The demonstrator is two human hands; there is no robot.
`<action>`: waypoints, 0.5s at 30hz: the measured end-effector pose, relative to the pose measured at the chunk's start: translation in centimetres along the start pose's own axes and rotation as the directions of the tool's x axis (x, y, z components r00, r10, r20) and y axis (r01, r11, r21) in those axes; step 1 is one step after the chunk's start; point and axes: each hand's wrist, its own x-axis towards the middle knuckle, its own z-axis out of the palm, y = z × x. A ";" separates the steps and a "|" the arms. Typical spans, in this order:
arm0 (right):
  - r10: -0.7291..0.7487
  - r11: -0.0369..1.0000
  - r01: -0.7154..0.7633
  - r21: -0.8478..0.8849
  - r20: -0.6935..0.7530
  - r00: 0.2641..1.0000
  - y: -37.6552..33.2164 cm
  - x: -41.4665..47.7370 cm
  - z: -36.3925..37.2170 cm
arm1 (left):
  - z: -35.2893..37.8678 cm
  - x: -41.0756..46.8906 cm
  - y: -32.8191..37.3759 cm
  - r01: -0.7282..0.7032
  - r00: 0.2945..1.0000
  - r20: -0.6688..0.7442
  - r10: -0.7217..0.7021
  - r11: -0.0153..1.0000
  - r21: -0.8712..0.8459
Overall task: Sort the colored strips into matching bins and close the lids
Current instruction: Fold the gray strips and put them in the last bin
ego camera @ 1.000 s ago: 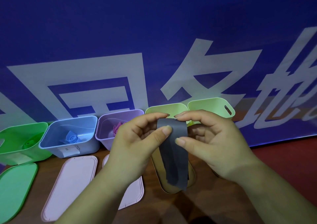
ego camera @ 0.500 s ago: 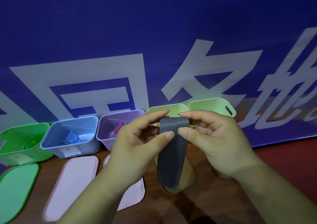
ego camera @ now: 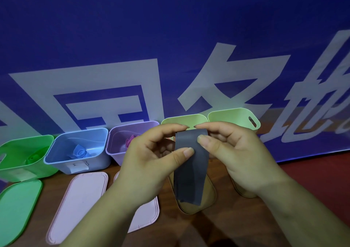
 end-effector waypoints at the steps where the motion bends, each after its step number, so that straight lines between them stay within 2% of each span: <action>1: -0.016 1.000 0.016 0.007 0.009 1.000 0.2 0.0 0.0 | 0.0 0.0 0.1 0.000 1.000 0.005 0.000 1.000 -0.013; 5: -0.069 0.994 0.065 0.083 0.053 0.996 0.5 -0.3 -0.1 | 0.0 0.0 0.1 0.023 1.000 0.000 -0.023 0.998 -0.067; 13: -0.112 0.994 0.112 0.004 0.074 0.991 0.4 -0.5 0.0 | -0.1 0.1 -0.1 0.041 0.999 -0.031 -0.043 0.997 -0.064; 15: -0.111 0.993 0.110 0.032 0.054 0.992 0.5 -0.6 0.0 | 0.0 0.1 0.0 0.037 0.999 -0.033 -0.039 0.998 -0.041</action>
